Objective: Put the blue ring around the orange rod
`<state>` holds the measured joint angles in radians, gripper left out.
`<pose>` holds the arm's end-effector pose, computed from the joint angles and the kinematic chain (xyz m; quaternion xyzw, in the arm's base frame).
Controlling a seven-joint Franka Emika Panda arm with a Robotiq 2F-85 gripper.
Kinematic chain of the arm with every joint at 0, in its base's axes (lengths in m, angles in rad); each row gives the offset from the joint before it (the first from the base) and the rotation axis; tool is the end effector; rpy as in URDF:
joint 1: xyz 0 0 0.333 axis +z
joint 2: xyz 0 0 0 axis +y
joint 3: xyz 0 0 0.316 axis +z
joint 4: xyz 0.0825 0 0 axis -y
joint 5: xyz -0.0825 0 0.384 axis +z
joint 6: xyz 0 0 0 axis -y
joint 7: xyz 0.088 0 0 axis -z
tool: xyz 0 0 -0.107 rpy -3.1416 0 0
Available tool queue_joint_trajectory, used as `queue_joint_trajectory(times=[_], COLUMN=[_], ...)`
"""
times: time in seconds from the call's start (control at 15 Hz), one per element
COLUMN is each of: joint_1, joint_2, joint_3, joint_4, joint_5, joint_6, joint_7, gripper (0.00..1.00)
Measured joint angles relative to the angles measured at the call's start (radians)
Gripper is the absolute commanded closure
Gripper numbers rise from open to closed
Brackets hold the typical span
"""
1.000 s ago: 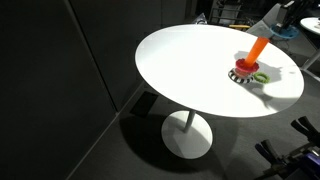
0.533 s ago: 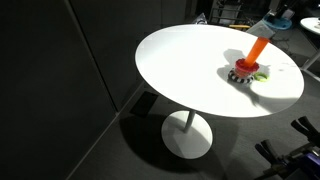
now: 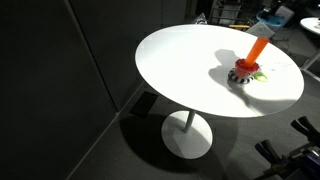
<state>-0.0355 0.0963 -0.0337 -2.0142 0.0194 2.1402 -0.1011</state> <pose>0.5742 -0.0386 0.4087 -0.9998 -0.0109 -0.0154 0.0053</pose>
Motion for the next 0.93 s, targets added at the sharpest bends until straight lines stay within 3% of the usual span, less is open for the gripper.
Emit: queue_joint_trajectory(times=[0.93], joint_1=[0.040], joint_2=[0.010], joint_3=[0.024], joint_4=[-0.004], joint_5=[-0.073], joint_6=[-0.063], joint_7=[0.036], gripper=[0.90])
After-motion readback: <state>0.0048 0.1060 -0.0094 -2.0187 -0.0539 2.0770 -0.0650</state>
